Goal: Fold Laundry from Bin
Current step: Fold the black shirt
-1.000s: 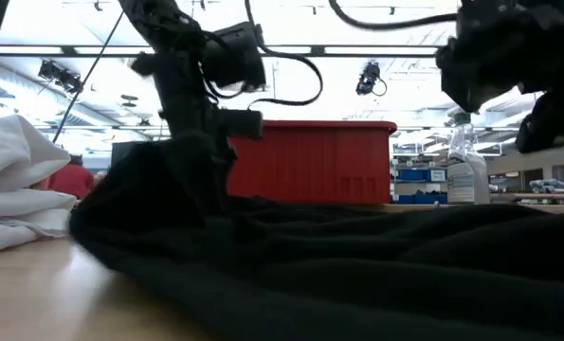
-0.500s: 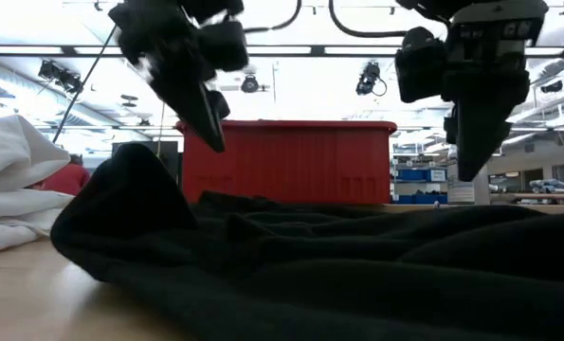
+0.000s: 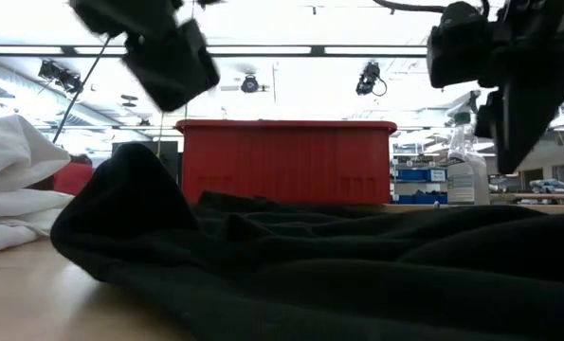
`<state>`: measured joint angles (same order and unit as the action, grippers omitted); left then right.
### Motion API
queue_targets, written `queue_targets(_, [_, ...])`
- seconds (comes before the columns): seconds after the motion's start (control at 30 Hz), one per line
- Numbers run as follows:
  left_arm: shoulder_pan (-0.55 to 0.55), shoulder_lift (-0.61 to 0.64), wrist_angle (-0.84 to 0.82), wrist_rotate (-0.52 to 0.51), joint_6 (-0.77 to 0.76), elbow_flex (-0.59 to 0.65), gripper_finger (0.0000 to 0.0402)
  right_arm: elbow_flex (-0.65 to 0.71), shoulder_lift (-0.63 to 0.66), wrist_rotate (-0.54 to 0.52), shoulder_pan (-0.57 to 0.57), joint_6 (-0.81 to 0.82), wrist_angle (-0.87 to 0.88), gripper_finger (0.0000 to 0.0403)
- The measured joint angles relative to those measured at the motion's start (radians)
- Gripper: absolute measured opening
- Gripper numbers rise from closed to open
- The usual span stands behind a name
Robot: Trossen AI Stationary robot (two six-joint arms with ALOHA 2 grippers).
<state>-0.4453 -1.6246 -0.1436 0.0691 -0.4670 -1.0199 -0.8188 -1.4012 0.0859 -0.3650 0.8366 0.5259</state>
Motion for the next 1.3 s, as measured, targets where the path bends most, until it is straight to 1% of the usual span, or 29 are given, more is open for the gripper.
queue_targets(0.07, [-0.012, -0.032, -0.01, -0.003, -0.05, 0.0, 0.0171, 0.0, -0.005, -0.018, -0.036, 0.078, 0.008, 0.0153])
queue_targets(0.1, [-0.017, -0.05, -0.012, -0.017, -0.059, 0.0, 0.0171, 0.0, -0.005, -0.048, -0.063, 0.127, 0.03, 0.0153])
queue_targets(0.13, [-0.019, -0.066, -0.012, -0.043, -0.06, 0.0, 0.0171, 0.005, -0.005, -0.081, -0.089, 0.169, 0.045, 0.0153])
queue_targets(0.2, [-0.019, -0.093, -0.015, -0.14, -0.041, 0.0, 0.0171, 0.03, -0.005, -0.137, -0.14, 0.254, 0.035, 0.0153])
queue_targets(0.27, [-0.009, -0.114, -0.019, -0.233, 0.002, 0.0, 0.0171, 0.068, -0.006, -0.145, -0.178, 0.336, 0.025, 0.0153])
queue_targets(0.33, [0.003, -0.126, -0.02, -0.265, 0.049, 0.0, 0.0171, 0.103, -0.006, -0.138, -0.211, 0.422, 0.012, 0.0153])
queue_targets(0.43, [0.018, -0.171, -0.002, -0.258, 0.123, -0.003, 0.0171, 0.141, -0.006, -0.17, -0.254, 0.471, -0.041, 0.0153])
queue_targets(0.5, [0.018, -0.227, -0.013, -0.202, 0.127, -0.001, 0.0171, 0.162, -0.009, -0.176, -0.267, 0.501, -0.049, 0.0153])
queue_targets(0.53, [0.016, -0.25, 0.0, -0.187, 0.108, -0.004, 0.0171, 0.167, -0.015, -0.175, -0.272, 0.512, -0.047, 0.0153])
queue_targets(0.57, [0.015, -0.266, 0.006, -0.143, 0.078, -0.007, 0.0171, 0.169, -0.021, -0.165, -0.273, 0.518, -0.054, 0.0153])
queue_targets(0.67, [-0.008, -0.289, 0.014, -0.095, -0.008, -0.009, 0.0171, 0.169, -0.047, -0.088, -0.282, 0.522, -0.126, 0.0153])
queue_targets(0.73, [-0.036, -0.277, 0.005, -0.09, -0.015, -0.007, 0.017, 0.169, -0.073, -0.039, -0.298, 0.524, -0.216, 0.0153])
queue_targets(0.83, [-0.083, -0.238, -0.065, -0.076, 0.005, -0.003, 0.0163, 0.167, -0.116, 0.046, -0.326, 0.559, -0.375, 0.0153])
queue_targets(0.9, [-0.109, -0.212, -0.127, -0.074, -0.006, -0.002, 0.0157, 0.153, -0.145, 0.091, -0.347, 0.593, -0.429, 0.0153])
queue_targets(1.0, [-0.143, -0.182, -0.185, -0.062, -0.031, 0.002, 0.0147, 0.097, -0.173, 0.116, -0.376, 0.591, -0.454, 0.015])
queue_targets(1.1, [-0.162, -0.137, -0.205, -0.09, -0.056, 0.006, 0.0142, 0.067, -0.154, 0.105, -0.38, 0.576, -0.442, 0.0148])
queue_targets(1.2, [-0.156, -0.065, -0.199, -0.152, -0.065, 0.002, 0.0142, 0.064, -0.084, 0.029, -0.358, 0.581, -0.425, 0.0145])
queue_targets(1.3, [-0.136, -0.017, -0.224, -0.179, -0.065, 0.003, 0.0141, 0.063, -0.015, -0.047, -0.338, 0.573, -0.347, 0.0142])
